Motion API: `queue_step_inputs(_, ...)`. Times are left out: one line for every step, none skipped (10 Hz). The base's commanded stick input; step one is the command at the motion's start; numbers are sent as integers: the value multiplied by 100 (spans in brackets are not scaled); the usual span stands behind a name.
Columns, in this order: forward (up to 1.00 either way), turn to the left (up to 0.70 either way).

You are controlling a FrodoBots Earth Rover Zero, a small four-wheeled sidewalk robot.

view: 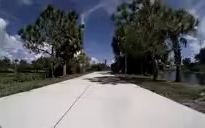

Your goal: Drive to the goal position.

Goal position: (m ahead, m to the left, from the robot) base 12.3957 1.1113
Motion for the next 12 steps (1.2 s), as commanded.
queue_step_inputs(85,0)
queue_step_inputs(85,0)
queue_step_inputs(85,0)
queue_step_inputs(85,0)
queue_step_inputs(85,0)
queue_step_inputs(85,0)
queue_step_inputs(85,0)
queue_step_inputs(85,0)
queue_step_inputs(84,0)
queue_step_inputs(64,0)
queue_step_inputs(80,0)
queue_step_inputs(85,0)
